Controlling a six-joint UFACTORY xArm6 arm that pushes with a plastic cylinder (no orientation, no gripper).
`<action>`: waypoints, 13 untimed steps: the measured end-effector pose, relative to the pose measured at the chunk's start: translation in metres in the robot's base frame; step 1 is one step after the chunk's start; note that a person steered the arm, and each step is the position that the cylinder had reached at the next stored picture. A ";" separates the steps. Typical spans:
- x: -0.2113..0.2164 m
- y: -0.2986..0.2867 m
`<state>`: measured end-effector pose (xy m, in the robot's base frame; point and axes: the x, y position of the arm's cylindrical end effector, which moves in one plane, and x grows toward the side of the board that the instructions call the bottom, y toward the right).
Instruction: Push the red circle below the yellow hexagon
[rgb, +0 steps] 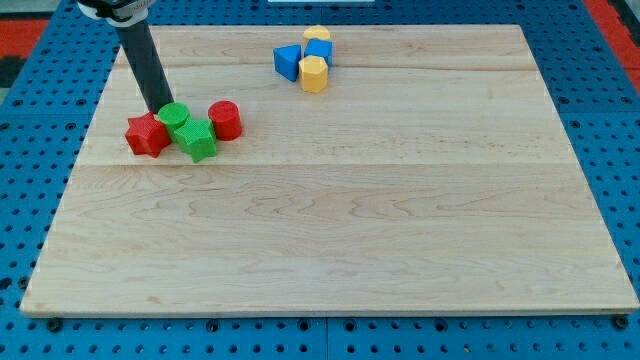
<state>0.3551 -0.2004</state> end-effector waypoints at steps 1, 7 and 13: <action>0.000 0.000; 0.004 0.106; 0.079 0.172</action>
<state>0.4345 -0.0286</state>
